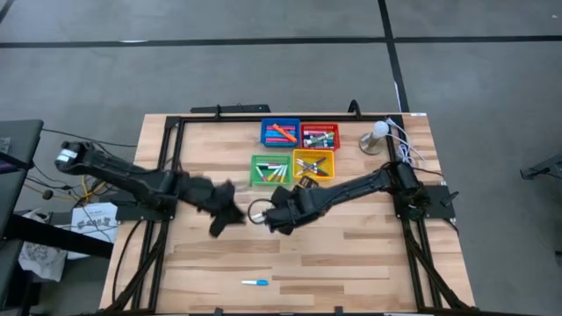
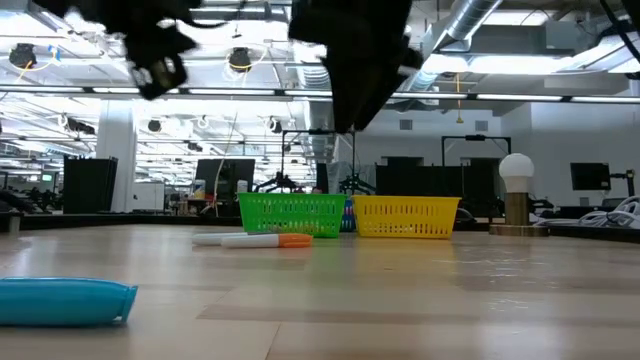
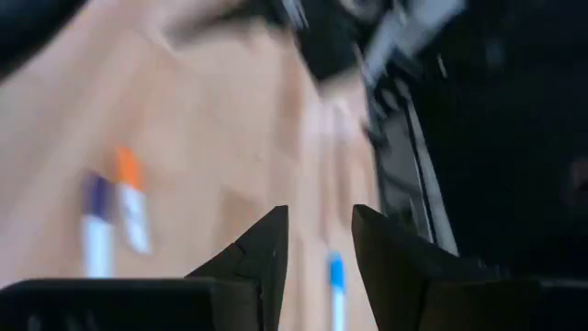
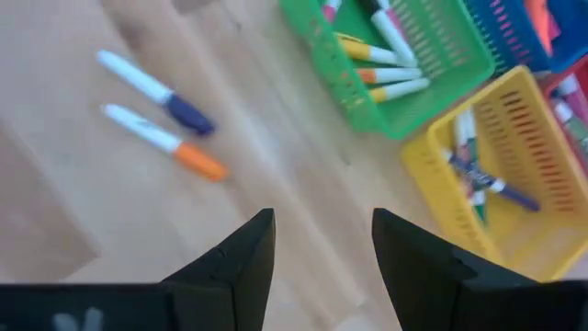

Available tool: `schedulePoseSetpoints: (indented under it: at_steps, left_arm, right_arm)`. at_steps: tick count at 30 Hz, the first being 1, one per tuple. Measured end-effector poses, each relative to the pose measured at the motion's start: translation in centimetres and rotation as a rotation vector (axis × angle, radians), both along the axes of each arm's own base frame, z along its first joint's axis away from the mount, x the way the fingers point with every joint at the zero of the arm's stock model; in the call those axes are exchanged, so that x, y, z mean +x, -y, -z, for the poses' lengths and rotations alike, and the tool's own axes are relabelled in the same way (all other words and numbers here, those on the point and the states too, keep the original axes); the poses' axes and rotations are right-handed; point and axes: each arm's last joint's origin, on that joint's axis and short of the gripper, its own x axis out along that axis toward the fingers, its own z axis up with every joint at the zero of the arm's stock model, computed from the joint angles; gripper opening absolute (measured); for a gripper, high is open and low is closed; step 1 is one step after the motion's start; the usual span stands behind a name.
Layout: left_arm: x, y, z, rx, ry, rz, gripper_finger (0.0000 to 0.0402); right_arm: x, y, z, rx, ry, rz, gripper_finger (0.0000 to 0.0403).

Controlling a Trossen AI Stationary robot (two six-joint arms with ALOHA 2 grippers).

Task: Pick & Place Markers
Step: Put the blue mini marker into the green bin

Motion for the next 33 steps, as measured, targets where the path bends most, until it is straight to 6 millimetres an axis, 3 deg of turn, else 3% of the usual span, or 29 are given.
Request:
schedulePoseSetpoints:
  at_steps: [6,10,15,24,33]
  left_arm:
    - [-1.2,5.8,2.1,0.062,-0.085,0.172,0.0121]
    - [-1.8,8.7,4.1,0.127,-0.132,0.154,0.0121]
    - [-1.6,11.7,5.7,0.162,-0.025,0.098,0.0121]
    - [-1.2,14.9,10.3,0.246,-0.121,0.127,0.0121]
    - [1.3,17.2,11.2,0.343,-0.038,0.199,0.0121]
  right_arm:
    - [-1.2,-3.5,-0.4,0.037,0.067,0.043,0.0171]
    - [-2.2,-5.4,-0.4,0.046,0.071,0.067,0.0173]
    - [-3.6,-7.4,-0.4,0.055,0.028,0.058,0.0172]
    - [-5.1,-11.3,-0.4,0.078,0.116,0.016,0.0164]
    - [-5.2,-12.3,-0.5,0.105,0.181,0.047,0.0166]
